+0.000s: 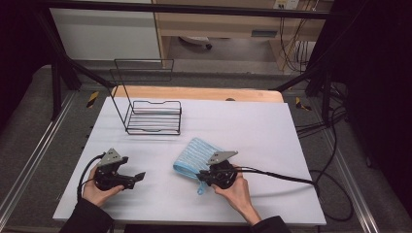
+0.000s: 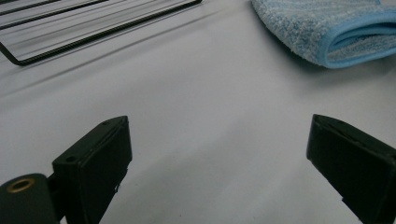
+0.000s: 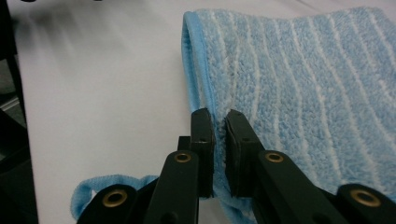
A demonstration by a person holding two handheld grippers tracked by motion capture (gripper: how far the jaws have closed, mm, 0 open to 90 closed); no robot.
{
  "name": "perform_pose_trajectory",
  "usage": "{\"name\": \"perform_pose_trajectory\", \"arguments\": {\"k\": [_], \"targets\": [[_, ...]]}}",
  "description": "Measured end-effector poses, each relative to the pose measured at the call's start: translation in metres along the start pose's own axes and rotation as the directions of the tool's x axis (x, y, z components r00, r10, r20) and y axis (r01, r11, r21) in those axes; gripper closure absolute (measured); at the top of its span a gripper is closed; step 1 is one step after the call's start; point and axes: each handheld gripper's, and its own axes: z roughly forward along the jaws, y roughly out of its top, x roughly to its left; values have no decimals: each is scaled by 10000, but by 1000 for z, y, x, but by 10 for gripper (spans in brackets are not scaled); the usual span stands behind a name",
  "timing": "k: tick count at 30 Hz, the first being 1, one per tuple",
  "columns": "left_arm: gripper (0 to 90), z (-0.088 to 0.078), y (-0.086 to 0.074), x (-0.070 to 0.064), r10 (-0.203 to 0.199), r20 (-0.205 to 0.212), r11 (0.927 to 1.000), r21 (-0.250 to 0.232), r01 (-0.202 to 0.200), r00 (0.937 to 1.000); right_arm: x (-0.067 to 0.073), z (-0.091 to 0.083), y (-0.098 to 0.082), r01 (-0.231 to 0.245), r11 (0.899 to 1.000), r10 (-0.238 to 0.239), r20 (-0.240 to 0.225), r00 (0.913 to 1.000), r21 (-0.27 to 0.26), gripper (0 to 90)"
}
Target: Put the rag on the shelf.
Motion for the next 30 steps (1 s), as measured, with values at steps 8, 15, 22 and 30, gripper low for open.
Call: {"name": "perform_pose_trajectory", "arguments": {"k": [8,15,22,30], "targets": [[71,0,1,-1,-36,55,10000,-38,36,10000,14,10,1,129,9999,-125,-450,9989,77,831],[81,-1,2,-3,-15,50,10000,-39,16,10000,23,20,-1,429,9984,-406,-577,9975,381,817],[138,-2,7,-10,10,164,10000,-36,-10,9999,22,20,0,261,9995,-244,-872,9959,189,670],[279,-1,27,-27,34,456,10000,18,-35,9990,-3,-11,7,-95,9968,122,338,9994,-799,486]]}}
